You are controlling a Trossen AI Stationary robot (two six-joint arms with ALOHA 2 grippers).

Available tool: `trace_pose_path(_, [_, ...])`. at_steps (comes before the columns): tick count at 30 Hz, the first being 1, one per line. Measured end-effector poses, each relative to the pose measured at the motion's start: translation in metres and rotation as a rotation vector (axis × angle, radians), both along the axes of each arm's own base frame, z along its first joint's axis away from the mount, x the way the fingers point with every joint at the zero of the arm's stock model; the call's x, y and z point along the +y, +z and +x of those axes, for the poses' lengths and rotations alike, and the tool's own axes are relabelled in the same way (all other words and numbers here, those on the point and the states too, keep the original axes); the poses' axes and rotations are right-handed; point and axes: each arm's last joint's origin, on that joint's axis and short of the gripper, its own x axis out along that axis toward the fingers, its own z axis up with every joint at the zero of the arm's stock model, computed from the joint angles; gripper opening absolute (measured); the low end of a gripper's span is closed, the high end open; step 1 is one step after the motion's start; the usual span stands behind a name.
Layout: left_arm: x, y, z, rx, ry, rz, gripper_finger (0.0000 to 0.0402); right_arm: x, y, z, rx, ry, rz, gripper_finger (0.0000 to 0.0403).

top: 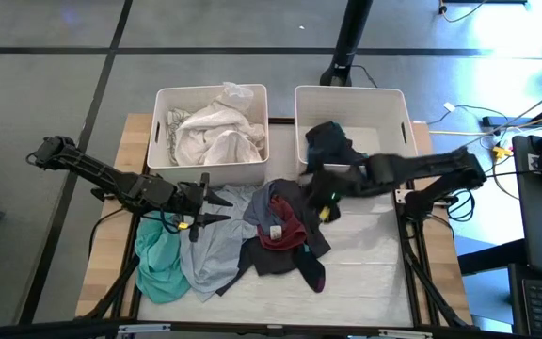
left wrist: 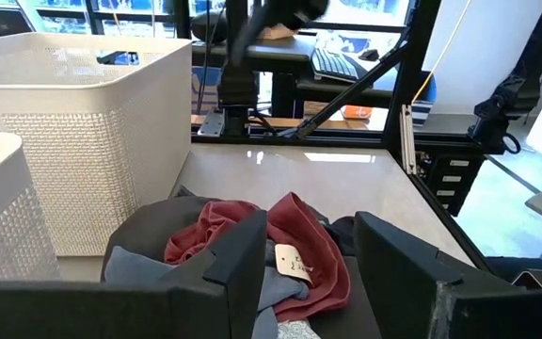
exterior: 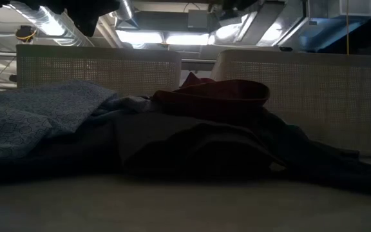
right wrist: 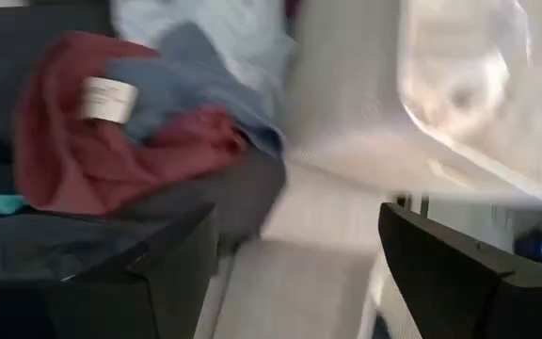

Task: Sort clothes
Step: Put the purple sock into the right white bin

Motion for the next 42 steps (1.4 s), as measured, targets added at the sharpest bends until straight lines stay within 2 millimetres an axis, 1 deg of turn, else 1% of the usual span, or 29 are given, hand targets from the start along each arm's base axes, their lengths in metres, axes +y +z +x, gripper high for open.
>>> trace_pose_path(5, [0.0, 0.0, 0.0, 0.0, -0.001, 0.003, 0.0153, 0.033, -0.025, 0.022, 0.048, 0.155, -0.063, 0.0294])
trace_pose_path(10, [0.0, 0.0, 0.0, -0.001, -0.001, 0.003, 0.0153, 0.056, -0.053, 0.045, 0.076, 0.245, -0.105, 0.0294])
trace_pose_path(13, [0.0, 0.0, 0.0, -0.002, 0.0, 0.003, 0.0153, 0.066, -0.071, 0.058, 0.1, 0.309, -0.138, 0.0294])
trace_pose_path(15, [0.0, 0.0, 0.0, -0.002, 0.0, 0.003, 0.0153, 0.072, -0.084, 0.063, 0.137, 0.356, -0.156, 0.0294])
trace_pose_path(19, [0.0, 0.0, 0.0, -0.002, 0.0, 0.003, 0.0153, 0.077, -0.105, 0.076, 0.168, 0.387, -0.162, 0.0294])
trace_pose_path(24, [0.0, 0.0, 0.0, -0.002, 0.0, 0.003, 0.0153, 0.077, -0.124, 0.088, 0.184, 0.374, -0.169, 0.0294])
trace_pose_path(29, [0.0, 0.0, 0.0, -0.002, 0.0, 0.003, 0.0153, 0.069, -0.137, 0.095, 0.214, 0.339, -0.16, 0.0293])
trace_pose_path(31, [0.0, 0.0, 0.0, -0.003, 0.0, 0.003, 0.0153, 0.065, -0.142, 0.099, 0.222, 0.319, -0.148, 0.0287])
trace_pose_path(34, [0.0, 0.0, 0.0, -0.003, 0.0, 0.003, 0.0153, 0.058, -0.147, 0.102, 0.232, 0.3, -0.145, 0.0264])
trace_pose_path(37, [0.0, 0.0, 0.0, -0.003, 0.0, 0.003, 0.0153, 0.052, -0.151, 0.106, 0.232, 0.275, -0.134, 0.023])
trace_pose_path(42, [0.0, 0.0, 0.0, -0.005, 0.0, 0.01, 0.0153, 0.043, -0.157, 0.11, 0.252, 0.25, -0.066, 0.0176])
